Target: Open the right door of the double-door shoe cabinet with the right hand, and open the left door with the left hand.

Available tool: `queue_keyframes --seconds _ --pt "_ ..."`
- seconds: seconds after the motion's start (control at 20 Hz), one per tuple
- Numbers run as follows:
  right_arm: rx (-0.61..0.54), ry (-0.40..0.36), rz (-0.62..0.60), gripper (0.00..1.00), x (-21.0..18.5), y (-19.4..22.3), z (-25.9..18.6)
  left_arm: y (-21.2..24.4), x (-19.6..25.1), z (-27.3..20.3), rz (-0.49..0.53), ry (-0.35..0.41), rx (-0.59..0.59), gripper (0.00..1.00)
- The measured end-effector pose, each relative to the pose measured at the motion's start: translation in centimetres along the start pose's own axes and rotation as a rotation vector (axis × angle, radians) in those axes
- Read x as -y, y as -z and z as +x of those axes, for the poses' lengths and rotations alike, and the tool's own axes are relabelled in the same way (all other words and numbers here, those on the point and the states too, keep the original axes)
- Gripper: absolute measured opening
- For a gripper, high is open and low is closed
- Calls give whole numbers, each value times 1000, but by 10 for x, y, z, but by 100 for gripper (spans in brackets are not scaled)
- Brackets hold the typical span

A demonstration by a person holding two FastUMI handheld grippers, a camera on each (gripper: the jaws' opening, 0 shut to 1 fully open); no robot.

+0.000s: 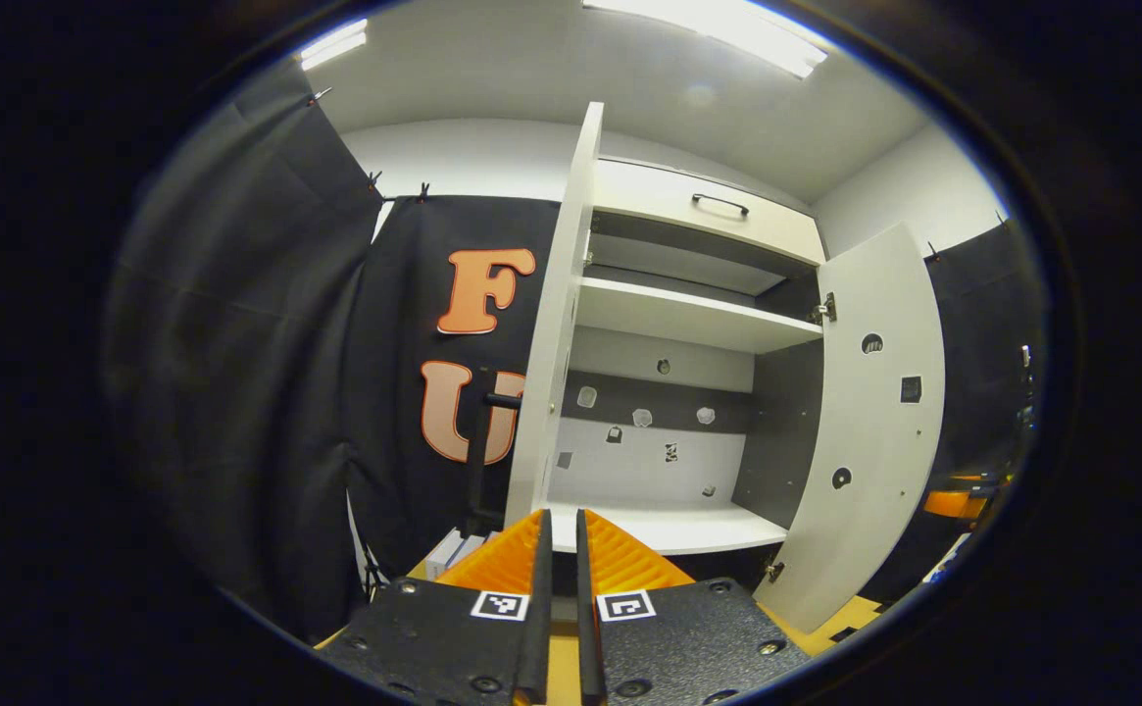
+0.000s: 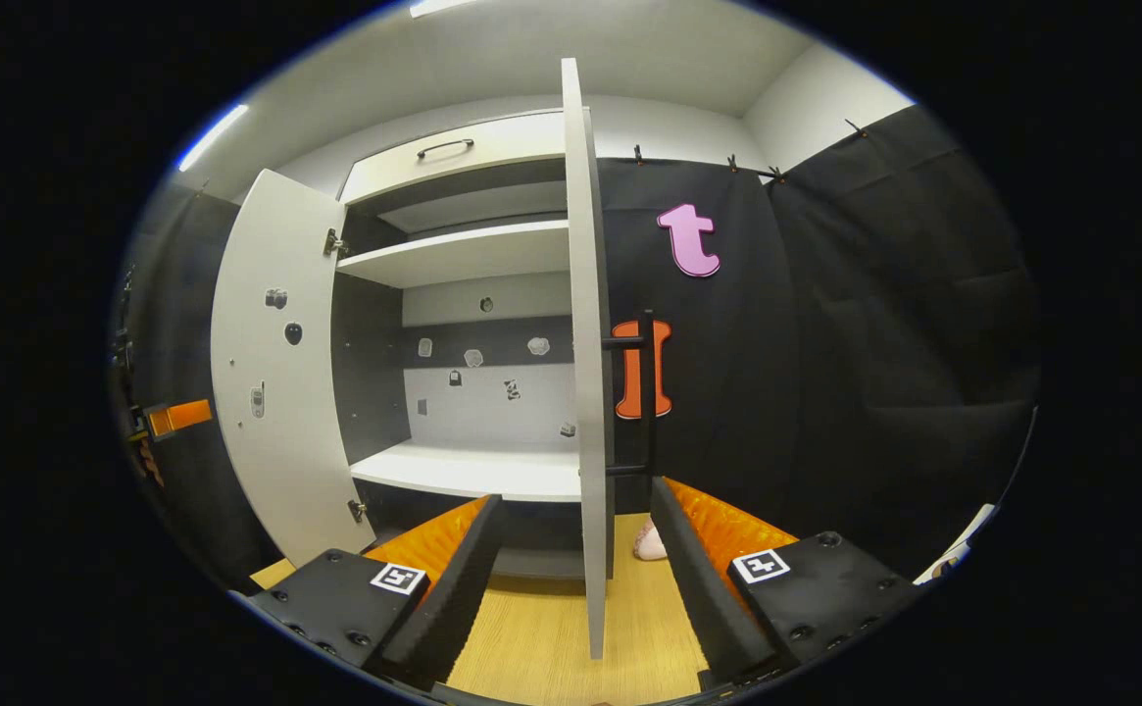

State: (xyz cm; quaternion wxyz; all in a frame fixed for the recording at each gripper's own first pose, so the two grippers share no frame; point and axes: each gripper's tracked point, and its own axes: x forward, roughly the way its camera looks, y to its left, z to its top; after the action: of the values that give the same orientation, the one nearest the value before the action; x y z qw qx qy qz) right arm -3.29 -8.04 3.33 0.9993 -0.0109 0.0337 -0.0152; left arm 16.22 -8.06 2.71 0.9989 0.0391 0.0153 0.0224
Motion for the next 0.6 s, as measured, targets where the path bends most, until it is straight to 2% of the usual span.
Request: queue_keyframes --seconds 0.1,0.15,0.25,0.3,0.35,0.45,0.6 --pt "2 5 -4 98 3 -1 -1 1 6 3 6 3 -1 33" --pt "2 6 -4 98 3 -1 -2 4 5 3 8 -6 -10 55" --pt "2 8 -6 98 5 -1 -2 7 1 9 14 -31 -26 92" --pt "0 7 -7 98 5 0 -1 8 -2 5 11 -45 -33 98" --pt "-3 6 -8 98 5 0 -1 10 -3 9 6 -52 -37 95" --pt "-4 6 -12 98 5 2 0 14 -7 9 6 -60 -43 95" --pt "-6 7 -13 98 6 3 3 10 -15 8 55 -83 -28 95"
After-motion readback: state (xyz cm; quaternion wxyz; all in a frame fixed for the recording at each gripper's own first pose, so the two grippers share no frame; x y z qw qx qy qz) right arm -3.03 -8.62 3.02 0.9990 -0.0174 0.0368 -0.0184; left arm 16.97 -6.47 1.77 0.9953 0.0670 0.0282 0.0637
